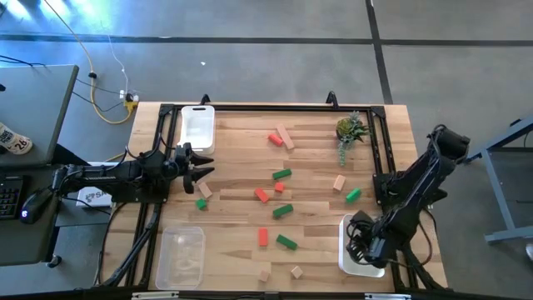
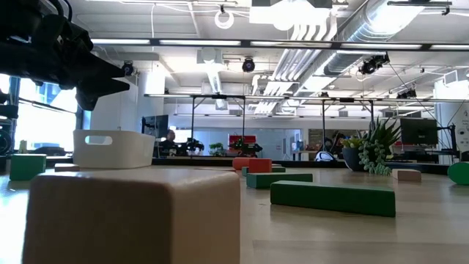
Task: Sort & place blocks by color
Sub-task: Put the orange block into the bottom white bin, then put the green block into the top white bin
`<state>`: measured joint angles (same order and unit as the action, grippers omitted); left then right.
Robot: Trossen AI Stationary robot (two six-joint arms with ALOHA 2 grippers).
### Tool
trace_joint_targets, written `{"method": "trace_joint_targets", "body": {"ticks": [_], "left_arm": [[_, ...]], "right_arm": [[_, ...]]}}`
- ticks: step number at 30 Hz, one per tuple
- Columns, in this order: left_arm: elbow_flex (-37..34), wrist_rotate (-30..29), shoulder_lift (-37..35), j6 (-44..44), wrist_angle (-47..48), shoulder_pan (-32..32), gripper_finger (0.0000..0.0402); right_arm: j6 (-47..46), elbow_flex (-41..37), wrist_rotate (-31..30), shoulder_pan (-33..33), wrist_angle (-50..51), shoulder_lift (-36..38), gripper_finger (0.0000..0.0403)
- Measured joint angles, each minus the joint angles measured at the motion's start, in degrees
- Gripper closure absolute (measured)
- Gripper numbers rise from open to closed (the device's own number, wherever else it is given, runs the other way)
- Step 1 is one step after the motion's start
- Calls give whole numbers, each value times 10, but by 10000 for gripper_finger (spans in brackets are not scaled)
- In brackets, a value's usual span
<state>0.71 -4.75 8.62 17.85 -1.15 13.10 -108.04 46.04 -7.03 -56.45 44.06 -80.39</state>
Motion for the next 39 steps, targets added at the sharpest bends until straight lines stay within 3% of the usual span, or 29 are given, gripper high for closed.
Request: {"method": "trace_joint_targets", "body": {"ticks": [7,13,17,32,39], "left_arm": [[0,0,0,0,0,0,232],[0,-3,0,0,0,0,232],[0,-4,0,0,-1,0,232],[20,-22,0,-15,4,0,175],[101,-39,37,-39,123,0,170]], "right_arm": [[3,0,17,13,-50,-53,291],[0,0,39,22,-60,-64,226],[0,0,42,25,-60,-63,207],[5,0,-2,24,-40,-18,226],[12,0,-19,24,-13,21,235]]}}
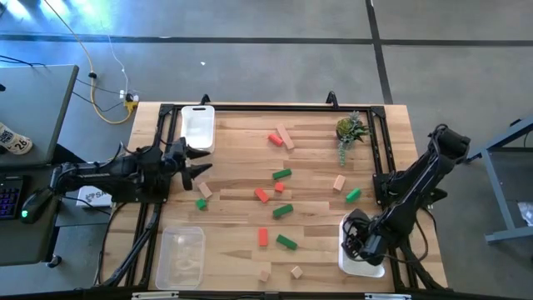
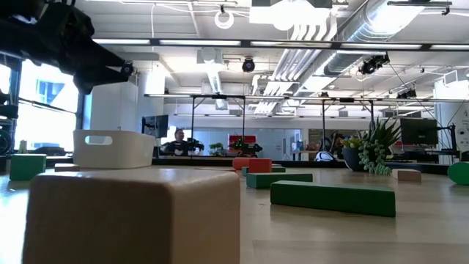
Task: Sort & place blocks by color
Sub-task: Put the green block into the top white bin
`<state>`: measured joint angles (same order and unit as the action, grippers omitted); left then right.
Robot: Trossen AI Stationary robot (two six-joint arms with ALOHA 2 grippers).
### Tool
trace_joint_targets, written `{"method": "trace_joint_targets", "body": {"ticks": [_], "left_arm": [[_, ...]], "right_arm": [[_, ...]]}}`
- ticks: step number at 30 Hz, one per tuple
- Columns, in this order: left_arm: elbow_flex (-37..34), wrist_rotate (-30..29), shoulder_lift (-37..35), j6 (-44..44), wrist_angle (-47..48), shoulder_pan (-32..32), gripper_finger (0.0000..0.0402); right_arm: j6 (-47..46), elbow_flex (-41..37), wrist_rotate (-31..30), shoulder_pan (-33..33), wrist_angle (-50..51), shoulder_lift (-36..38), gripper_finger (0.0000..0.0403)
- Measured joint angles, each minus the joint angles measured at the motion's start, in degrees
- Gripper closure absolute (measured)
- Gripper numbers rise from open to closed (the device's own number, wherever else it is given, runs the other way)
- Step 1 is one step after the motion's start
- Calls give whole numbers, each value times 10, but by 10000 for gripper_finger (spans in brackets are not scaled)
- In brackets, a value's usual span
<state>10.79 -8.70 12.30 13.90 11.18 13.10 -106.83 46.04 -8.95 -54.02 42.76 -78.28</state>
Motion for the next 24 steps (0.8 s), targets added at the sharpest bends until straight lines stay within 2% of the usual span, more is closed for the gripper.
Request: {"method": "trace_joint_targets", "body": {"ticks": [6,10,15,21,24], "left_arm": [[84,-22,68,1,111,0,171],[139,-23,120,45,184,0,172],[189,-10,193,112,235,0,172],[244,26,276,159,246,0,172],[276,28,314,180,279,0,172]], "right_arm": [[25,0,-27,0,23,33,236],[34,0,-49,0,50,57,236],[55,0,-115,0,91,88,236],[68,0,-206,0,133,127,236],[68,0,-233,0,146,142,236]]}}
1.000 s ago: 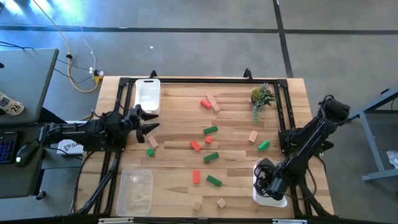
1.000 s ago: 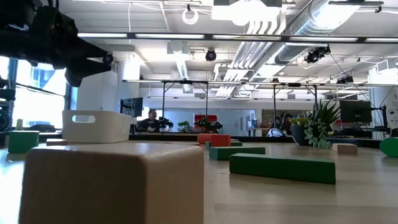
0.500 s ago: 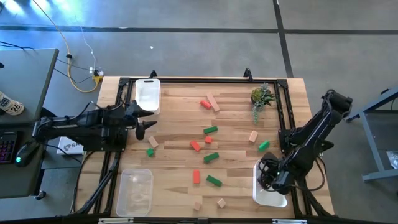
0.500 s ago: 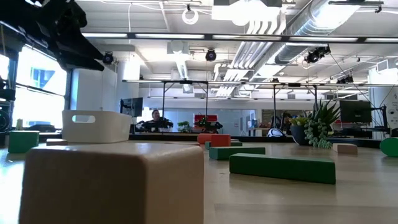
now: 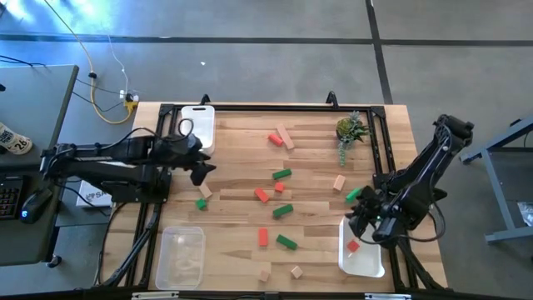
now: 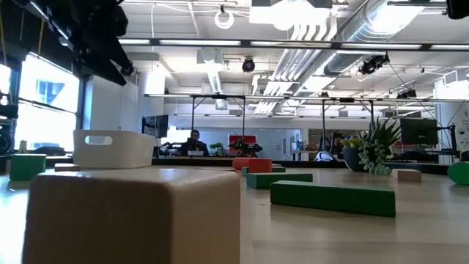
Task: Sort & place blocks by color
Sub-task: Put the green block into the top white bin
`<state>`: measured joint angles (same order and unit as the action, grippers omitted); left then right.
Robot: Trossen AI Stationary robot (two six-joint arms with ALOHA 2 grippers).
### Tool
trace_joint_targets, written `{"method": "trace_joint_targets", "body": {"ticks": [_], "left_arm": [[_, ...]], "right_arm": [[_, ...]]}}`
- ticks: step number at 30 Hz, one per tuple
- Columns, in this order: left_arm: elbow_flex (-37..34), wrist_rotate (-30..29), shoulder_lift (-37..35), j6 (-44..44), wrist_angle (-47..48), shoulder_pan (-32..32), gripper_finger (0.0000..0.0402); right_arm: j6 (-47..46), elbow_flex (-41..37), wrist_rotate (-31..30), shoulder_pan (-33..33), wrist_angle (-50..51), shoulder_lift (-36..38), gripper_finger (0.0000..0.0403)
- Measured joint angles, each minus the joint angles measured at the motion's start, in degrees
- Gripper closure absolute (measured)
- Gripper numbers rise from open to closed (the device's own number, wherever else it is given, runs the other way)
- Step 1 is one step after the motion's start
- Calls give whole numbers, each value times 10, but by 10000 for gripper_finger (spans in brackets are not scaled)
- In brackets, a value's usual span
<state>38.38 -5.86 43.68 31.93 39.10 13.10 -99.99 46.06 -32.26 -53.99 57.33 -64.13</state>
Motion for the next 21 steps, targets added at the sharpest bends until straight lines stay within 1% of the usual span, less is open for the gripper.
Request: {"method": "trace_joint_targets", "body": {"ticks": [3,5,8,12,21], "left_arm": [[30,3,35,21,58,0,172],[41,15,56,41,88,0,172],[42,43,85,68,113,0,172],[42,52,124,90,143,-8,172],[42,52,194,136,156,-86,172]], "right_arm": [[3,0,-14,0,11,6,236],[14,0,-20,0,13,6,236],[23,0,-22,0,20,6,236],[24,0,-22,0,25,6,236],[25,0,-22,0,35,6,236]]}}
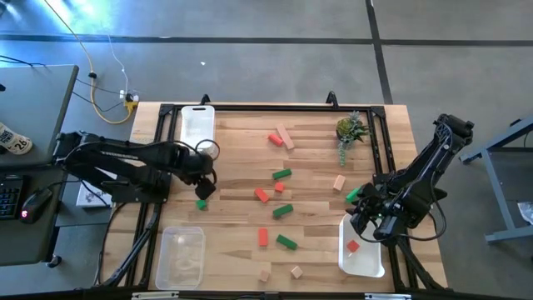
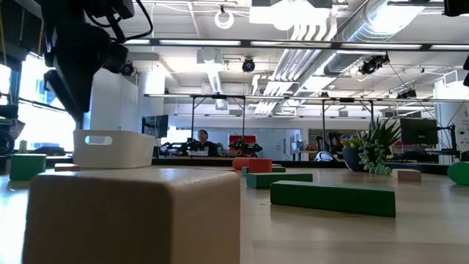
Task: Sort & place blocks by color
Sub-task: Put the green block into the top white bin
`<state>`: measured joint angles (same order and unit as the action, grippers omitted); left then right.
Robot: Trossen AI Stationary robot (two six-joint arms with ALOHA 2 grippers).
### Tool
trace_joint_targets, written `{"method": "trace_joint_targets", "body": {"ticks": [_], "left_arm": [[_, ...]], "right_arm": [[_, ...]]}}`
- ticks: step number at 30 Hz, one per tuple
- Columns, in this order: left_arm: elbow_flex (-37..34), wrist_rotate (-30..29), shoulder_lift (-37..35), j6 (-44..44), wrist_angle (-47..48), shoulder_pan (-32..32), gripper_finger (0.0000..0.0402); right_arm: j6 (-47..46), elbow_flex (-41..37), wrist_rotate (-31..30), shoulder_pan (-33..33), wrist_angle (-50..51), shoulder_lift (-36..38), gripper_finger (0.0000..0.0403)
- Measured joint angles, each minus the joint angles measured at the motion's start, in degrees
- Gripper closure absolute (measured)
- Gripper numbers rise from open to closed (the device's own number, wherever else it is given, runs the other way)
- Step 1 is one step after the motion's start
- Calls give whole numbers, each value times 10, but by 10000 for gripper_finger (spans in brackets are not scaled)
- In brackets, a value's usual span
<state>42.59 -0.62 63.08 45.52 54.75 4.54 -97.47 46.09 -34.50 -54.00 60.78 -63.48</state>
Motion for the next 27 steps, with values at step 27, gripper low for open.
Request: {"method": "trace_joint_targets", "body": {"ticks": [27], "left_arm": [[0,17,165,83,-12,-130,172]], "right_arm": [[0,0,0,0,0,0,236]]}}
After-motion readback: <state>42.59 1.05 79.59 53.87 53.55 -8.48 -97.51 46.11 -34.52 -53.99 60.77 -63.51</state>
